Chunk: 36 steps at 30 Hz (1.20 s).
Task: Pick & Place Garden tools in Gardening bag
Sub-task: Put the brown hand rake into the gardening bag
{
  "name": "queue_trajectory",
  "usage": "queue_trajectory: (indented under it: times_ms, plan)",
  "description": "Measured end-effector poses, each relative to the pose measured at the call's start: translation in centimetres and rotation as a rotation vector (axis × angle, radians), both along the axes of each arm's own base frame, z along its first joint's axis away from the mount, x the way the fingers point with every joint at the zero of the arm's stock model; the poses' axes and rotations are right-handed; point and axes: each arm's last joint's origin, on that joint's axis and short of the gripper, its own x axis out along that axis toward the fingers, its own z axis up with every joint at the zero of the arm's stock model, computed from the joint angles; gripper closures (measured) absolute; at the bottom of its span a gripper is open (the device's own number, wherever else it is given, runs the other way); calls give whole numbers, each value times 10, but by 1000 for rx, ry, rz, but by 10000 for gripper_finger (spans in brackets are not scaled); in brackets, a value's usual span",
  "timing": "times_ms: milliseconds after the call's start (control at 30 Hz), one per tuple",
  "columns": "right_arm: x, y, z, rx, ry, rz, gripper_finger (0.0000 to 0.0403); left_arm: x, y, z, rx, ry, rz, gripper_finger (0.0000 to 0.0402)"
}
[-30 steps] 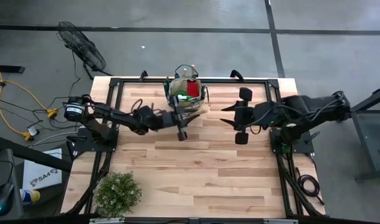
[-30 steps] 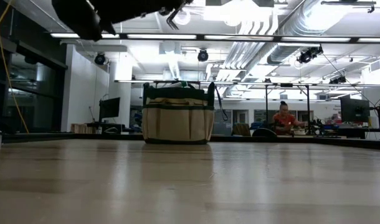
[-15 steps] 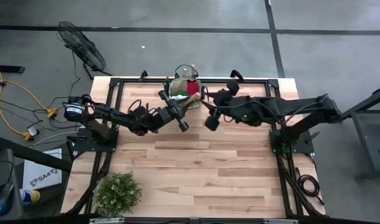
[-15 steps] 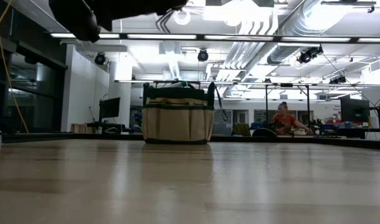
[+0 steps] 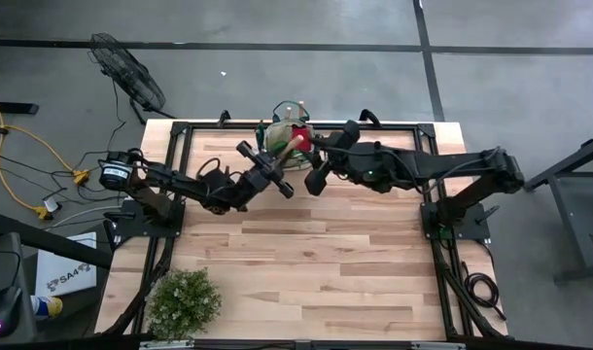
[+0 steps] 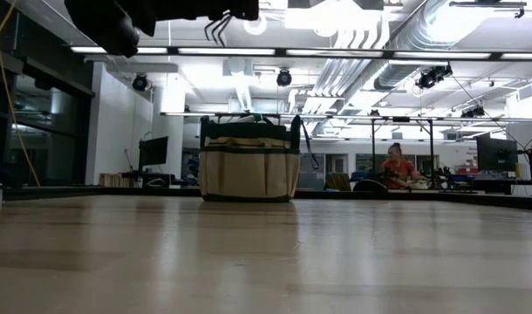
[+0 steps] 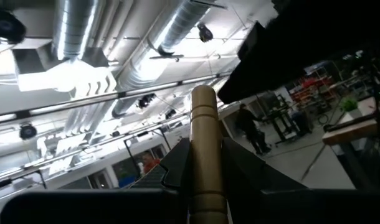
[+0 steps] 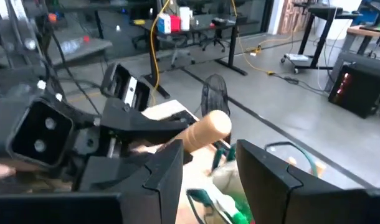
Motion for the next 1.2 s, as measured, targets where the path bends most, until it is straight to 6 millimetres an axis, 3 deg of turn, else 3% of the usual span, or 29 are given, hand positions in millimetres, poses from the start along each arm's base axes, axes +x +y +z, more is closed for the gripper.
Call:
queue_trajectory:
  times_ms: [433,1200]
  plan:
    - [17,-10,0,57,-136,2,263,-2,0,2,1,-24,5,340]
    - [31,-10,-11,90,-138,44,263,-2,0,3,17,-33,-15,340]
